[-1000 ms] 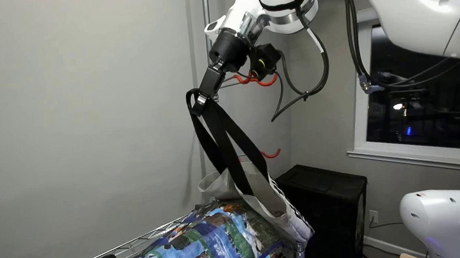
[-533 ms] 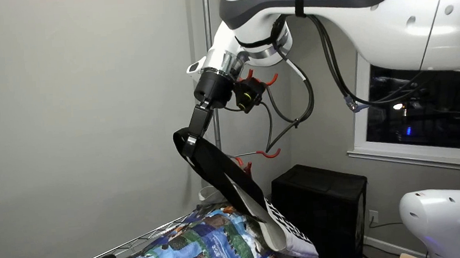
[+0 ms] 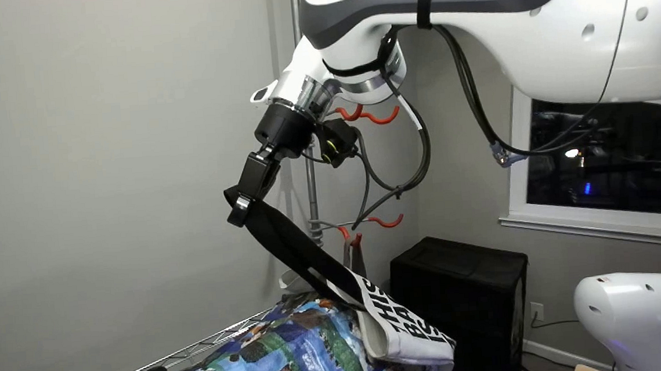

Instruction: Take the bags off of the coat rack

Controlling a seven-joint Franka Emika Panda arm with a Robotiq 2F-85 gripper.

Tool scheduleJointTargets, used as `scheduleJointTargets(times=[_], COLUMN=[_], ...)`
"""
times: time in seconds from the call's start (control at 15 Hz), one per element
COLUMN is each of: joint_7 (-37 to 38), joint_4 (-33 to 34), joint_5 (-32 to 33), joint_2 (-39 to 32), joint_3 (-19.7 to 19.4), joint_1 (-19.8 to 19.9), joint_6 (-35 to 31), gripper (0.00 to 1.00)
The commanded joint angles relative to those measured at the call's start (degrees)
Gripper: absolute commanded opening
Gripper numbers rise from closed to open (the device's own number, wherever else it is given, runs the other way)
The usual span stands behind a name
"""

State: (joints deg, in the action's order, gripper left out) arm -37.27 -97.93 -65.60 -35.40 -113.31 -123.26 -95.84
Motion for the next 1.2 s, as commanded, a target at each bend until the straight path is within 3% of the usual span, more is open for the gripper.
scheduleJointTargets(times=[0.0, 0.33, 0.4, 1.13], joint_7=[3.47, 4.83, 3.74, 2.61], joint_4=[3.60, 7.12, 7.32, 10.17], joint_5=[0.39, 2.81, -0.51, -1.81], joint_2=[3.16, 7.65, 4.78, 3.30], joint_3=[1.42, 6.77, 6.79, 12.83], joint_1=[-1.52, -3.13, -1.51, -1.22], joint_6=[-5.62, -6.55, -4.14, -11.19], gripper=[0.03, 0.03, 0.03, 0.03])
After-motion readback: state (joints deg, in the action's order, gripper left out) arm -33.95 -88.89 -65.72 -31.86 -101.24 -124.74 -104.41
